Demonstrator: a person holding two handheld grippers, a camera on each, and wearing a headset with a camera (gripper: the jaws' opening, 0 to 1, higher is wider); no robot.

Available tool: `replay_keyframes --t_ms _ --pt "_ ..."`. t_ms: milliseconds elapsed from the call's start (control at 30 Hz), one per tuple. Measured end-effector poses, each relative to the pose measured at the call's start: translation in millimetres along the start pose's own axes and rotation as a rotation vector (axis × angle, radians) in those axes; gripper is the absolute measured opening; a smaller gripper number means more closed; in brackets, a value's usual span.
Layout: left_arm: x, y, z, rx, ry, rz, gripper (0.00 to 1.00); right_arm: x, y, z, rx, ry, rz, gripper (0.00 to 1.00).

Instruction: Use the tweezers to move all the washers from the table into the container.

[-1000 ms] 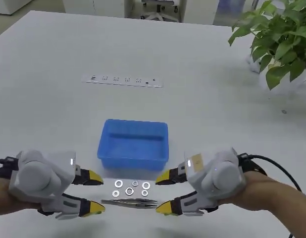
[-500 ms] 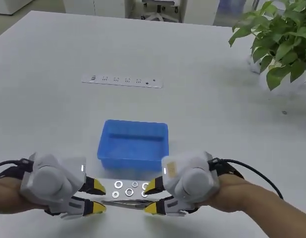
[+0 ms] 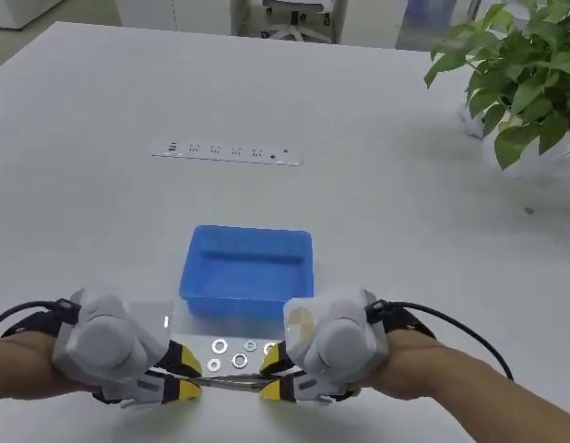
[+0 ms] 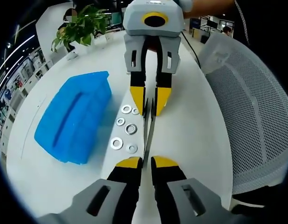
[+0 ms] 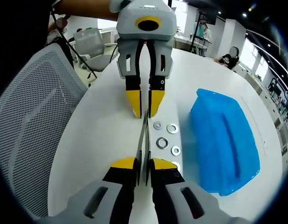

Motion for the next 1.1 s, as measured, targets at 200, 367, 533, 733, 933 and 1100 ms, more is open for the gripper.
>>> replay_keyframes --t_ms 200,367,533,733,933,1100 --pt "-0.5 0.5 0.4 0.007 0.005 0.000 0.07 0.4 0.0 0.3 0.006 0.018 0.013 0.11" --pt "-1.0 0.4 0.7 0.015 0.011 -0.002 0.06 0.7 -0.4 0.0 0.009 0.018 0.014 0.11" --pt "-1.5 0.3 1.8 0.020 0.024 -0.011 0.06 0.9 -0.5 -0.4 0.010 0.011 0.007 0.11" --pt "-5.0 -4.4 1.5 0.021 0.032 -0.009 0.06 1.4 -0.7 -1.4 0.007 0.006 0.003 0.11" --pt "-10.3 -12.8 2.2 0.038 0.032 -0.012 0.06 1.9 -0.8 -1.4 0.005 -0.001 -0.004 0.12" --pt "-16.6 -19.4 2.0 0.038 0.033 -0.014 0.06 2.3 -0.7 -2.5 0.005 -0.005 -0.004 0.12"
Point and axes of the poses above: the centre of the closed fingertips' face, and the gripper's own axes: y roughly forward along the fingers, z roughly to its right, x roughly out of its underside, the point moved 6 cm from there along -y, roughly backward along the fingers, and after that the axes turned 12 degrees about -x, right-handed, at the moved point
